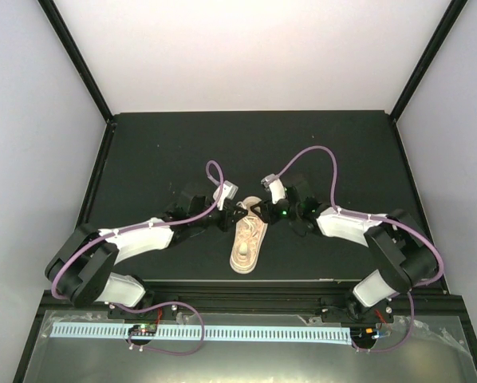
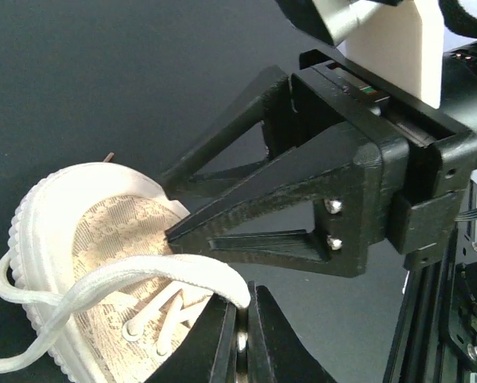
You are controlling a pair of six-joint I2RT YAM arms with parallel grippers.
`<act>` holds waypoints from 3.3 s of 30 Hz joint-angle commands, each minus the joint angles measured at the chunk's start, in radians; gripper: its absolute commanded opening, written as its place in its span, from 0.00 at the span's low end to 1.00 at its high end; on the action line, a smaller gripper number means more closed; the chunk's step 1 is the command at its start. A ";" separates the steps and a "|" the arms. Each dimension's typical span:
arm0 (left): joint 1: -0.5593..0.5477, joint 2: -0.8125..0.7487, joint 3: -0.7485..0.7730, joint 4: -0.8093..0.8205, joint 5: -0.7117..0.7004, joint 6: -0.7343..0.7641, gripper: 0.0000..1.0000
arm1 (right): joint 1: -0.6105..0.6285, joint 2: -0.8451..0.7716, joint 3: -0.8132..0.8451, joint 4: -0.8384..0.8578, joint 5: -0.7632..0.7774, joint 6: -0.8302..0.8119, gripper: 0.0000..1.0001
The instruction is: Tie the shoes
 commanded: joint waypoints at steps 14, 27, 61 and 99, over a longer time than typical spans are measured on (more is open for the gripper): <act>0.009 -0.003 0.009 0.053 0.077 -0.006 0.01 | 0.070 0.117 0.022 0.245 -0.072 -0.195 0.37; 0.009 0.010 0.020 0.051 0.099 -0.005 0.02 | 0.073 0.201 0.109 0.224 -0.146 -0.247 0.34; 0.019 -0.035 0.007 0.010 0.056 0.002 0.01 | 0.069 0.106 0.052 0.268 -0.107 -0.214 0.02; 0.044 0.099 0.100 0.059 0.192 0.038 0.01 | -0.064 -0.458 -0.365 0.135 0.109 0.191 0.78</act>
